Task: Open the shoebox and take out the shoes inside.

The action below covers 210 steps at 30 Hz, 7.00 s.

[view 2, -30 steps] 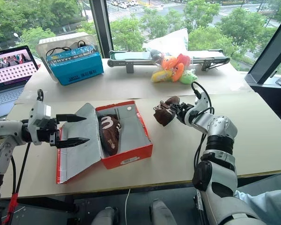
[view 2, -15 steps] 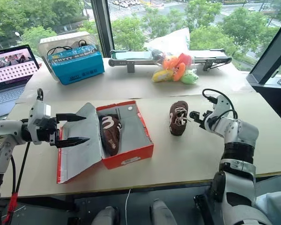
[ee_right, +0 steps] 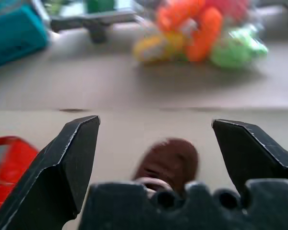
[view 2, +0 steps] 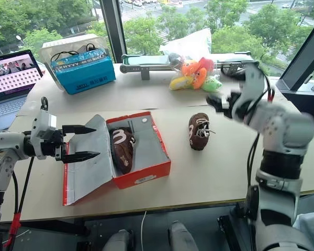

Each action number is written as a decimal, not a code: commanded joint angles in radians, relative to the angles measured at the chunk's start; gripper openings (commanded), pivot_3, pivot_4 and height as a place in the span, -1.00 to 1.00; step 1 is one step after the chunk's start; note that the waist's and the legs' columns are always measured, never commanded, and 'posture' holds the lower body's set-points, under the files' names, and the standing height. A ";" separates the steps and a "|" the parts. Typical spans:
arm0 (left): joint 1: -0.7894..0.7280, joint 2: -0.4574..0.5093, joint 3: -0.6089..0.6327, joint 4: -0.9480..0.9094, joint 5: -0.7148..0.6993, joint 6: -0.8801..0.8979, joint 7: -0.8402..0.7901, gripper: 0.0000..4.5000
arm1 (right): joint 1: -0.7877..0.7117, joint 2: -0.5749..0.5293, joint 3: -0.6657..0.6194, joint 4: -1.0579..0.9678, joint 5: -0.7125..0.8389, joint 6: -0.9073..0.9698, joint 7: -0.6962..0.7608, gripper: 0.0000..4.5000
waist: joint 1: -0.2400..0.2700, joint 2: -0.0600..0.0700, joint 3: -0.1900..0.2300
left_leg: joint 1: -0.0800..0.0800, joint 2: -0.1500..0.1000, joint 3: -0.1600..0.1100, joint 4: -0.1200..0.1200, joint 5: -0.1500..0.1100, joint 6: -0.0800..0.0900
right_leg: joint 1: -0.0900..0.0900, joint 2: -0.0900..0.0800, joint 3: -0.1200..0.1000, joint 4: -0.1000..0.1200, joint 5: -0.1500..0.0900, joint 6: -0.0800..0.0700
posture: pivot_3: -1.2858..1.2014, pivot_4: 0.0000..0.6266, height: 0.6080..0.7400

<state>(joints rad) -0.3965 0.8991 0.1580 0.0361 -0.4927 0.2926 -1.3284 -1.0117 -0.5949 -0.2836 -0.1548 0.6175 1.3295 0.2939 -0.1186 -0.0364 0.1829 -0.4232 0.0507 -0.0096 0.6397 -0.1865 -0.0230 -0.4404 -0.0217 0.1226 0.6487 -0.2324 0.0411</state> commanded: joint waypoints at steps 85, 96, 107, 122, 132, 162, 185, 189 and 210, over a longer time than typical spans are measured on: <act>-0.018 0.002 0.007 -0.025 -0.004 -0.011 0.039 1.00 | -0.117 0.521 0.525 0.541 -0.345 -0.195 0.295 -0.97 | -0.006 -0.004 -0.009 | 0.020 -0.001 -0.002 0.002 0.000 0.000 | 0.015 0.000 -0.002 0.008 -0.003 -0.002 | 0.03 -0.52 1.00; -0.036 -0.006 -0.005 -0.008 0.003 -0.016 0.033 1.00 | -0.100 0.487 0.468 0.292 -0.287 -0.015 0.245 -0.97 | -0.001 -0.004 -0.008 | -0.003 -0.001 -0.003 0.002 0.000 0.000 | -0.006 0.000 -0.002 0.009 0.000 -0.007 | 0.03 -0.52 1.00; -0.046 -0.012 -0.012 0.005 0.010 -0.025 0.029 1.00 | -0.145 0.509 0.329 0.180 -0.192 0.149 0.218 -0.97 | 0.000 -0.004 -0.008 | -0.014 -0.002 -0.003 0.002 0.000 0.000 | -0.017 -0.001 -0.003 0.010 0.002 -0.009 | 0.03 -0.52 1.00; -0.048 -0.026 -0.012 0.010 0.020 -0.029 0.025 1.00 | -0.356 0.407 0.072 0.207 -0.194 0.187 0.115 -0.97 | 0.001 -0.004 -0.008 | -0.013 -0.002 -0.003 0.002 0.000 0.000 | -0.017 -0.001 -0.003 0.012 0.002 -0.009 | 0.03 -0.52 1.00; -0.044 -0.037 -0.014 0.005 0.020 -0.029 0.031 1.00 | -0.287 0.061 0.112 0.284 -0.262 0.113 0.110 -0.97 | 0.012 -0.005 -0.008 | -0.014 -0.002 -0.003 0.002 0.000 0.000 | -0.017 -0.001 -0.002 0.010 0.002 -0.009 | 0.03 -0.52 1.00; -0.034 -0.028 -0.007 -0.007 0.017 -0.021 0.028 1.00 | -0.025 -0.162 0.459 0.369 -0.564 -0.233 0.203 -0.97 | 0.021 -0.002 -0.006 | -0.012 -0.002 0.001 0.003 0.000 0.000 | -0.016 -0.001 0.001 0.011 0.002 -0.008 | 0.03 -0.52 1.00; -0.031 -0.045 -0.018 -0.008 0.017 -0.023 0.032 1.00 | -0.174 -0.143 0.403 0.380 -0.574 -0.193 0.214 -0.97 | 0.023 -0.002 -0.006 | -0.010 -0.003 0.001 0.005 0.001 0.000 | -0.016 -0.001 0.001 0.014 0.002 -0.009 | 0.03 -0.52 1.00; -0.029 -0.046 -0.018 -0.009 0.017 -0.022 0.032 1.00 | -0.209 -0.147 0.371 0.340 -0.540 -0.138 0.228 -0.97 | 0.019 -0.002 -0.006 | -0.010 -0.003 0.001 0.005 0.000 0.000 | -0.016 -0.001 0.001 0.014 0.002 -0.009 | 0.03 -0.52 1.00; -0.026 -0.048 -0.016 -0.023 0.012 -0.009 0.039 1.00 | 0.001 -0.175 0.475 0.298 -0.578 -0.197 0.235 -0.97 | 0.021 -0.002 -0.006 | -0.009 -0.003 0.002 0.005 0.001 0.000 | -0.015 -0.001 0.002 0.015 0.002 -0.009 | 0.03 -0.52 1.00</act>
<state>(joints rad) -0.4243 0.8476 0.1313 0.0446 -0.4722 0.2864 -1.2963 -1.0053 -0.7643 0.1941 0.1655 0.0583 1.1749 0.5381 -0.0977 -0.0384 0.1770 -0.4321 0.0480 -0.0079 0.6450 -0.1860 -0.0234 -0.4556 -0.0229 0.1246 0.6640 -0.2305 0.0325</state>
